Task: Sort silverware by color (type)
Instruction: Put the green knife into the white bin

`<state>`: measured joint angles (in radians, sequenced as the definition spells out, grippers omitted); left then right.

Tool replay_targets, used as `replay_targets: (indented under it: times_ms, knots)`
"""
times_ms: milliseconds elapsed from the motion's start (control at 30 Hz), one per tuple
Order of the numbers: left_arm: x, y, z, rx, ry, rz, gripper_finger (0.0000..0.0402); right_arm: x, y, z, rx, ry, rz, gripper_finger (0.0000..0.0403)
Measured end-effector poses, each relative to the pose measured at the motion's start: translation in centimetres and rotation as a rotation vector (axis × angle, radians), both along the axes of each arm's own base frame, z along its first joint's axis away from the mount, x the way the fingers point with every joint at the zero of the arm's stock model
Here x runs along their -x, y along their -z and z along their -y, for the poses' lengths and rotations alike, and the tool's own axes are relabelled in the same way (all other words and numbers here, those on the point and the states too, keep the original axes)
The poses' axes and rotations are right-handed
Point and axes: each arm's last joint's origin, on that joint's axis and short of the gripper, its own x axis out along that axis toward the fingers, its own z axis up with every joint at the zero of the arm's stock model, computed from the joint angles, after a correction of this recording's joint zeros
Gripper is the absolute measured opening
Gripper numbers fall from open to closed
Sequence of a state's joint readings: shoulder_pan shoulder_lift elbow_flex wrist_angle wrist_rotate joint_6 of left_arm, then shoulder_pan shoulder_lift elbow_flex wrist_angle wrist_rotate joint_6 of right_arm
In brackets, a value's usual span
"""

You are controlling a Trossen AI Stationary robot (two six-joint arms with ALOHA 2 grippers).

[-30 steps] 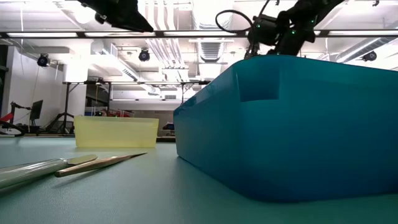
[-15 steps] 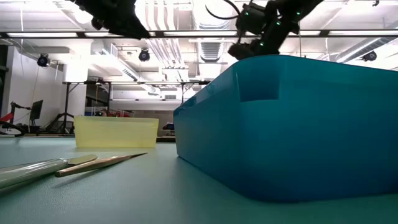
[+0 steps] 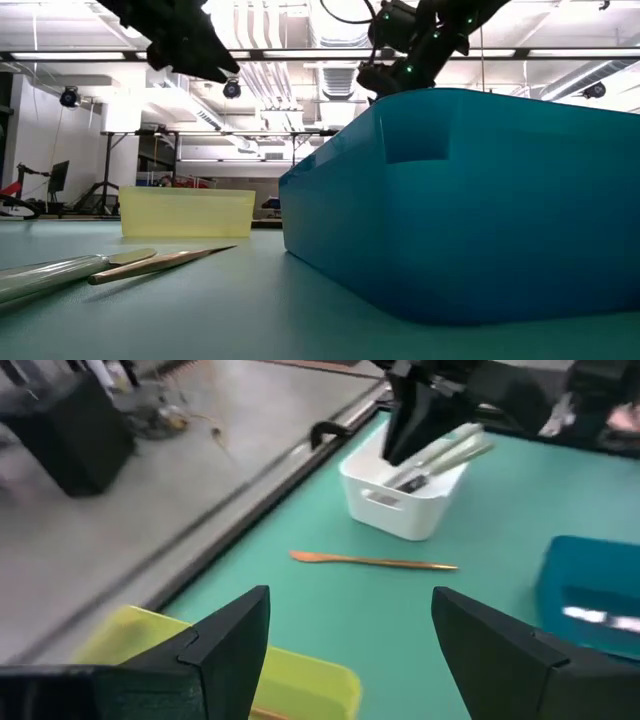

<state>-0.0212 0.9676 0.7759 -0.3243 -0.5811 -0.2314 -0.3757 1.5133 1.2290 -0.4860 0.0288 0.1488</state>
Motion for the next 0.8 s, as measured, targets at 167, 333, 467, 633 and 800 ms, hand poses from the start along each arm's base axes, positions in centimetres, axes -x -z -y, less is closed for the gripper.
replay_targets:
  times_ms: [167,333,467,633,800]
  knots:
    - [-0.5,-0.1,0.6,0.273,0.086,0.05,0.0259,-0.5,-0.7,-0.4,0.068,-0.062,0.055,0.0043]
    - [-1.3,0.6,2.3,0.662,0.132,0.028,0.0259,-0.6,-1.6,-0.9,0.162,-0.119,0.165,0.0043]
    - [-1.9,1.0,4.2,0.821,0.089,0.027,0.0259,-0.3,-1.7,-1.5,0.254,-0.165,0.266,0.0043]
    - [-2.5,2.1,6.0,0.99,-0.021,0.009,0.0259,1.2,-2.6,-2.0,0.359,-0.203,0.345,0.0043]
    - [-3.3,3.6,7.2,1.099,-0.145,-0.026,0.0259,3.9,-3.4,-3.1,0.409,-0.224,0.381,0.0043]
